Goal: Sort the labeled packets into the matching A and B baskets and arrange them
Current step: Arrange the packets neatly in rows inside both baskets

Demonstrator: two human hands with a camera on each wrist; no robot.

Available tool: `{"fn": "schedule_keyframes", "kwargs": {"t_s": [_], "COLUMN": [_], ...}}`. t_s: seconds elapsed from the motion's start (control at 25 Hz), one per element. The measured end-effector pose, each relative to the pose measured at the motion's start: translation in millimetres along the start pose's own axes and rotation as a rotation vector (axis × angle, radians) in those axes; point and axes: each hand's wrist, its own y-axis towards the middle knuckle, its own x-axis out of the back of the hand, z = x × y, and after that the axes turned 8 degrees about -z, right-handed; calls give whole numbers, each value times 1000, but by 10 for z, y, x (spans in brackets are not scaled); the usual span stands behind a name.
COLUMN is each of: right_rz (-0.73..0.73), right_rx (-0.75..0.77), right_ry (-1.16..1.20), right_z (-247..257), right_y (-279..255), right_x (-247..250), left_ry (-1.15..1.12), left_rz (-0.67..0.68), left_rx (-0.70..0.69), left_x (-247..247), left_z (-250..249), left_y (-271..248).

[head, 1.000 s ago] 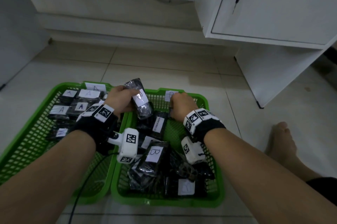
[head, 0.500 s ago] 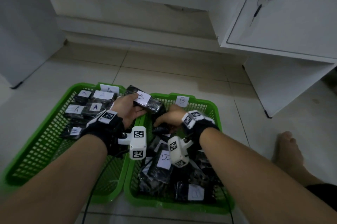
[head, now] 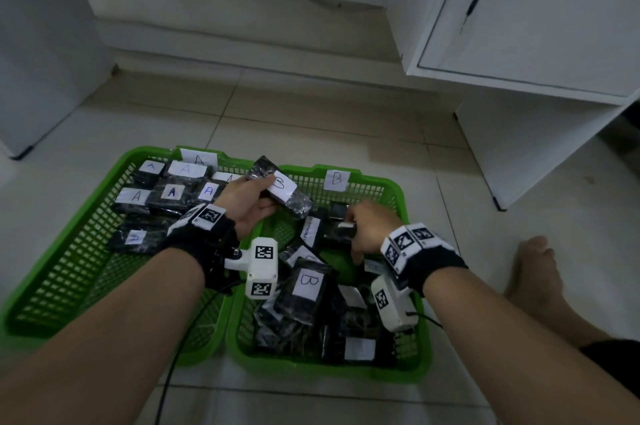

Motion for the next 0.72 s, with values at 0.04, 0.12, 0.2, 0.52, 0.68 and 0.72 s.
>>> {"fn": "schedule_keyframes", "kwargs": {"t_s": [0.04, 0.12, 0.2, 0.52, 0.68, 0.72], "right_rz": [61, 109, 26, -48, -31, -71], "right_rx": [27, 14, -8, 162, 149, 133], "right_ry": [-34, 41, 112, 77, 172, 218], "right_z": [-13, -3, 50, 411, 445, 432], "right_y": [11, 48, 121, 449, 468, 452], "right_x": [-28, -26, -19, -193, -228, -200], "left_ry": [-11, -43, -64, -89, -104, -105], "left_rz": [6, 15, 17, 54, 51, 51], "left_rx": [8, 20, 25, -7, -24, -20], "left_x": [13, 40, 61, 81, 65, 69], "left_z": [2, 2, 16, 77, 86, 85], "left_y": [-7, 0, 6, 64, 59, 63]}}
